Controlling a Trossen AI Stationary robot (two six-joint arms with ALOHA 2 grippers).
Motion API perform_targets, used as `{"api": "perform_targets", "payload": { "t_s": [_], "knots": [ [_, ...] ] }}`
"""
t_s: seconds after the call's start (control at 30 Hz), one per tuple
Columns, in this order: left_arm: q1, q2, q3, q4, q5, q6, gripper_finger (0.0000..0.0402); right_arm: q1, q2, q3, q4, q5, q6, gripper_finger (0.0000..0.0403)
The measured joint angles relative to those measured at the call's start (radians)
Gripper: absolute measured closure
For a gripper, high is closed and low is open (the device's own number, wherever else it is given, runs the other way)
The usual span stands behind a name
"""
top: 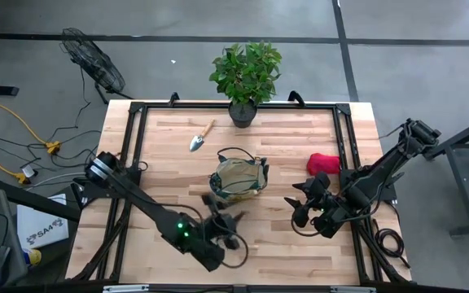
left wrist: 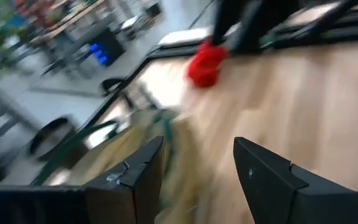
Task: Pick & Place Garden tools in Gardening bag
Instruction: Put the brown trowel into the gardening bag
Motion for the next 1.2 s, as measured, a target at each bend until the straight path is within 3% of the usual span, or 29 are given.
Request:
{"api": "perform_targets", "payload": {
  "t_s": [0.33, 0.53, 0.6, 0.97, 1.2],
  "knots": [
    [0.011, -0.106, 0.0, -0.716, -0.097, -0.68, 0.0216, 0.0, 0.0, 0.0, 0.004, 0.0, 0.006, 0.0144],
    [0.059, -0.126, -0.001, -1.072, -0.051, -0.994, 0.0216, 0.0, 0.0, 0.0, 0.012, 0.001, 0.008, 0.0144],
    [0.082, -0.128, -0.002, -1.111, -0.039, -1.031, 0.0216, 0.0, 0.0, 0.0, 0.014, 0.0, 0.009, 0.0144],
    [0.242, -0.148, -0.051, -1.108, -0.01, -0.928, 0.0216, 0.0, 0.0, 0.0, 0.027, -0.046, 0.012, 0.0144],
    [0.364, -0.313, -0.225, -1.102, 0.005, -0.951, 0.0216, 0.0, 0.0, 0.0, 0.027, -0.052, 0.012, 0.0144]
  ]
}}
